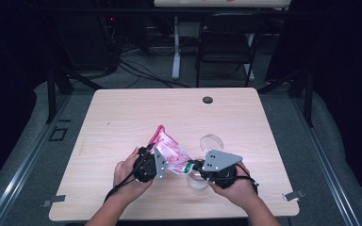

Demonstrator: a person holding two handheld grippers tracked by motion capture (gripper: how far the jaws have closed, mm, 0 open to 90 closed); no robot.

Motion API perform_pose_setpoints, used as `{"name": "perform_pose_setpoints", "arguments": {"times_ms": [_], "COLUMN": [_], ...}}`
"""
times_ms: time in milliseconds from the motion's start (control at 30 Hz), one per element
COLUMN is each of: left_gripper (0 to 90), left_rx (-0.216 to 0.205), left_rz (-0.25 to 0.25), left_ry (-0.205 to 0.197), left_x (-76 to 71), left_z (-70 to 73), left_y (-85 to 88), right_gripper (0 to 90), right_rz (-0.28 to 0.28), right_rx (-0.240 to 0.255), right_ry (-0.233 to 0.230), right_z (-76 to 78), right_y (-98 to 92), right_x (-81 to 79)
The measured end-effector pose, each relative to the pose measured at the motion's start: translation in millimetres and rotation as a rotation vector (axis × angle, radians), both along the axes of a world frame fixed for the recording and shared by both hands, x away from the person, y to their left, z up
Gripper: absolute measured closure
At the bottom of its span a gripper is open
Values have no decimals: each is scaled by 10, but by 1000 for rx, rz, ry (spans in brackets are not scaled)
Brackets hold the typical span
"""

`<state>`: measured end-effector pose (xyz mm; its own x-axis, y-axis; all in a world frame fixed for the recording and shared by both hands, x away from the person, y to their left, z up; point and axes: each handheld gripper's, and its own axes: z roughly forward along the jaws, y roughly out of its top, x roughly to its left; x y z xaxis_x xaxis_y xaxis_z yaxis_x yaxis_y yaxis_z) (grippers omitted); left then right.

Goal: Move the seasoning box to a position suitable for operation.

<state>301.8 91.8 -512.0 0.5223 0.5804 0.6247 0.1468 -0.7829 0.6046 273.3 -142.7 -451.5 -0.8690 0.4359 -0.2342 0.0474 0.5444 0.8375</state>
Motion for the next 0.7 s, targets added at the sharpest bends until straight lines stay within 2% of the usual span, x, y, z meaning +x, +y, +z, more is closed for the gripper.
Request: {"name": "perform_pose_setpoints", "arguments": {"times_ms": [367, 433, 533, 600, 667, 700], "left_gripper": [568, 567, 567, 568, 567, 567], "left_rx": [42, 33, 56, 45, 74, 69], "left_rz": [-12, -11, -14, -17, -24, -24], "left_ry": [-19, -26, -29, -32, -36, -39], "left_x": [33, 34, 34, 32, 31, 23], "left_z": [21, 17, 40, 39, 61, 60], "left_y": [-60, -68, -67, -73, -72, -79], "right_gripper": [900, 900, 900, 900, 900, 900], "right_rz": [-20, -23, -25, -24, -26, -27], "right_rx": [1, 4, 4, 7, 14, 15], "right_ry": [14, 15, 17, 20, 19, 18], "right_z": [-14, -19, -16, -12, -10, -8], "right_y": [-71, -75, -79, -83, -87, -89], "right_x": [45, 47, 47, 46, 47, 48]}}
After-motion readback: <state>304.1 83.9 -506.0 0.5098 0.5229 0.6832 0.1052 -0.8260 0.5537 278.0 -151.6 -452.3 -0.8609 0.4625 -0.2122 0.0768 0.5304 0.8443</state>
